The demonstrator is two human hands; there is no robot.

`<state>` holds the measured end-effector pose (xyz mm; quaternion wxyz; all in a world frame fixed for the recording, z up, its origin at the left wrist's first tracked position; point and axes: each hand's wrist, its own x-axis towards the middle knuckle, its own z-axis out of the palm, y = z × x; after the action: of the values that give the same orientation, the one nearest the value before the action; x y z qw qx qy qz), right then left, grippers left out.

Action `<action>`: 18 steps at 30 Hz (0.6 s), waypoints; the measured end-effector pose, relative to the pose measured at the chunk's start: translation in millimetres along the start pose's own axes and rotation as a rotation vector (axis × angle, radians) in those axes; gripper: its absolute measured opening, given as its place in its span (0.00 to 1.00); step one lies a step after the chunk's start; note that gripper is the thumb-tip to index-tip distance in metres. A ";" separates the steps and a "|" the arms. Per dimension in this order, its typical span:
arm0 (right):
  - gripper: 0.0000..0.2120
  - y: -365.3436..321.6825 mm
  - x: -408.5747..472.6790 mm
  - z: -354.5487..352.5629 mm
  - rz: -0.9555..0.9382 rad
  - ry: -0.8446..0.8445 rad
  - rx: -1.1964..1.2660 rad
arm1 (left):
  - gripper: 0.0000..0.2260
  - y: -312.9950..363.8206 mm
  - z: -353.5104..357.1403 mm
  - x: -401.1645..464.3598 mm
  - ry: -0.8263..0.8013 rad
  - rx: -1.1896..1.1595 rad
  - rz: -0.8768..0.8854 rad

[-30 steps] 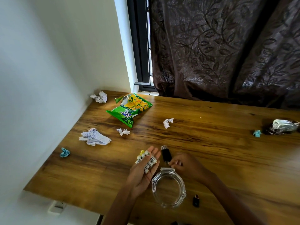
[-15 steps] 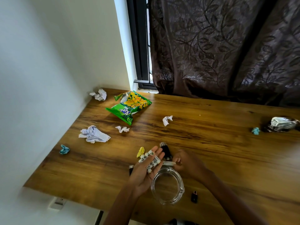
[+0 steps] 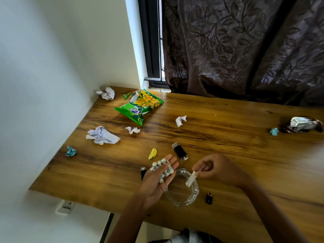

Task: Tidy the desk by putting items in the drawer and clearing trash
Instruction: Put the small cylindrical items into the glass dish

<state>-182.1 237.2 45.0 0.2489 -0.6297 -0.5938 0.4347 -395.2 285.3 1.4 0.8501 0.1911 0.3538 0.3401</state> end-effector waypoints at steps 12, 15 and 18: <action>0.05 -6.7 2.2 48.8 0.006 -0.031 -0.549 | 0.12 -10.7 12.7 -13.3 0.088 0.049 -0.135; 0.02 -6.7 1.2 53.9 -0.006 -0.013 -0.594 | 0.13 -16.0 16.6 -16.5 0.130 0.004 -0.201; 0.06 -6.3 0.4 53.3 -0.002 0.018 -0.535 | 0.14 -19.3 21.4 -19.4 0.218 -0.062 -0.231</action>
<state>-230.4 227.9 23.6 0.0794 -0.6763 -0.6860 0.2565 -381.0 256.3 14.1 0.8456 0.0845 0.4530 0.2695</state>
